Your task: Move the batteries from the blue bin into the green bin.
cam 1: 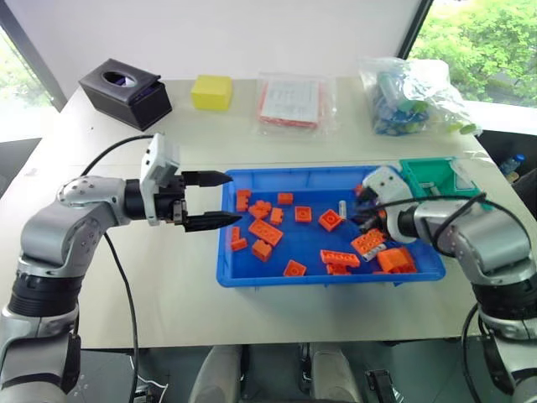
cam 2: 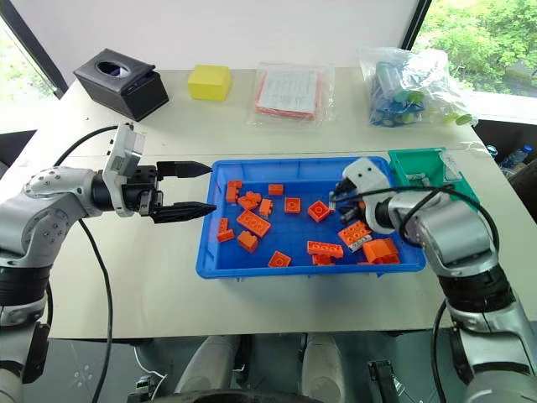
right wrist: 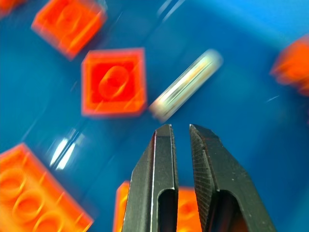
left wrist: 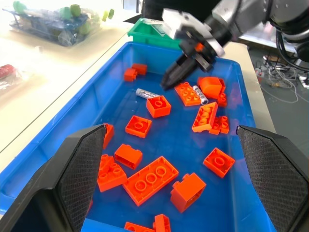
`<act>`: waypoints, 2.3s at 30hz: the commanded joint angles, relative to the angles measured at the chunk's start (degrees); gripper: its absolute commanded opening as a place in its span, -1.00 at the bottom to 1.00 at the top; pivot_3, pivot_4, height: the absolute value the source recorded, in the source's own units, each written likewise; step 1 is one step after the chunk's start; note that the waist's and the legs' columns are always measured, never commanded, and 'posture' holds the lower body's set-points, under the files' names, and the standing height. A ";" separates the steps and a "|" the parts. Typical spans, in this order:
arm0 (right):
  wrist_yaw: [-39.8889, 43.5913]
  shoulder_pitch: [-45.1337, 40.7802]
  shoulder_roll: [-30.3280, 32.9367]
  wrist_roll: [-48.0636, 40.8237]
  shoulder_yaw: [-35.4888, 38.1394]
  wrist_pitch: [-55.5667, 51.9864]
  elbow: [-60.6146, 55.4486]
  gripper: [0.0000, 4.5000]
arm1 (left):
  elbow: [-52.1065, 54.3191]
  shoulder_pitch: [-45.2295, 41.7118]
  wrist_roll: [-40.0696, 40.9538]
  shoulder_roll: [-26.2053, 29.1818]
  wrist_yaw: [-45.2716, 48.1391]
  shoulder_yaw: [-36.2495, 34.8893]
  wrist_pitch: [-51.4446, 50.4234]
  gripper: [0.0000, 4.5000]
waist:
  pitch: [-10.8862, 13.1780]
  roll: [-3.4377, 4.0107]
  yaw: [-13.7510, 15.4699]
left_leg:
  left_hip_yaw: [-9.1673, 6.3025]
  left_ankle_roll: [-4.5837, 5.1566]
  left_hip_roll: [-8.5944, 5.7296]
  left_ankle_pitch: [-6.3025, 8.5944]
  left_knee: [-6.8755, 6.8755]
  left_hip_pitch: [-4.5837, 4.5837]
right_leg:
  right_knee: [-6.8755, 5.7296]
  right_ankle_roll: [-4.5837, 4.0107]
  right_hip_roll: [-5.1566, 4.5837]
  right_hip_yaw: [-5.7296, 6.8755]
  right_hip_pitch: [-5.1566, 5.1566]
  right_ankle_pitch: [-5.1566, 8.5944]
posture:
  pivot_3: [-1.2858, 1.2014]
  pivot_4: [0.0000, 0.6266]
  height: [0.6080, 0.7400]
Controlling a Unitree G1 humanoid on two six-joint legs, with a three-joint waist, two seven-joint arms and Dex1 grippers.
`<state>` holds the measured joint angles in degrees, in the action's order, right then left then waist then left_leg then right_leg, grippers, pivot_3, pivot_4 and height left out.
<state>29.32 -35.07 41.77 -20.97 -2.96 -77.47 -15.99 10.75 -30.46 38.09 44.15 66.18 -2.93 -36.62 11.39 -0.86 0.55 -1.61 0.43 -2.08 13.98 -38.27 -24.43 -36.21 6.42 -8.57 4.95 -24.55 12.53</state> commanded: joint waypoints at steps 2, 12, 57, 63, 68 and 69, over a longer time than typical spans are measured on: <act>-2.30 -3.93 -3.54 -0.32 3.00 -3.16 2.75 -0.66 | 0.57 -1.23 -0.03 -0.23 0.39 -0.60 1.38 1.00 | 0.00 0.00 0.04 | 0.00 0.00 0.00 0.00 0.00 0.00 | 0.00 0.00 -0.01 0.00 0.00 0.00 | 0.03 -0.52 0.28; -6.48 -6.12 -9.40 1.23 2.66 -3.17 10.25 0.50 | 0.95 -0.60 0.13 0.26 0.41 -1.30 1.42 1.00 | 0.00 0.00 0.01 | 0.01 0.01 -0.05 -0.01 0.00 -0.02 | -0.02 0.00 -0.01 0.00 0.00 0.00 | 0.03 -0.52 0.28; 1.23 1.94 18.43 1.69 19.89 8.55 17.96 0.47 | -1.02 -2.43 -0.71 -0.14 2.81 -0.15 2.32 1.00 | 0.04 0.10 -0.13 | 0.13 0.03 0.00 0.01 0.04 -0.02 | 0.04 0.01 -0.05 -0.01 -0.01 0.00 | 0.03 -0.52 0.28; 17.36 1.64 24.36 -4.93 13.95 14.53 5.80 0.47 | -0.53 -1.95 -0.55 -0.03 2.57 -0.35 1.98 1.00 | 0.05 0.12 -0.33 | 0.07 0.03 0.04 0.01 0.06 0.00 | 0.04 0.01 0.00 0.00 -0.01 0.01 | 0.03 -0.52 0.28; 35.70 8.87 31.46 -5.06 5.07 27.75 -0.19 0.47 | -1.11 -3.18 -0.79 -0.49 2.52 0.28 1.92 1.00 | 0.05 0.08 -0.01 | 0.05 0.02 0.03 0.02 0.06 -0.03 | 0.10 0.06 -0.02 0.00 0.02 0.04 | 0.03 -0.52 0.28; 37.00 9.36 31.73 -4.36 4.03 29.70 0.31 0.47 | -1.20 -3.41 -0.81 -0.58 2.48 0.37 1.90 1.00 | 0.06 0.05 0.03 | 0.06 0.02 -0.01 0.02 0.04 -0.02 | 0.12 0.08 -0.05 0.00 0.06 0.05 | 0.03 -0.52 0.28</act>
<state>62.90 -25.61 72.34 -26.07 1.65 -51.83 -15.46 8.81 -32.35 36.91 43.48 68.57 -1.97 -34.92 11.46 -0.81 0.58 -1.55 0.46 -2.09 14.00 -38.26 -24.45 -36.07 6.51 -8.62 4.95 -24.47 12.58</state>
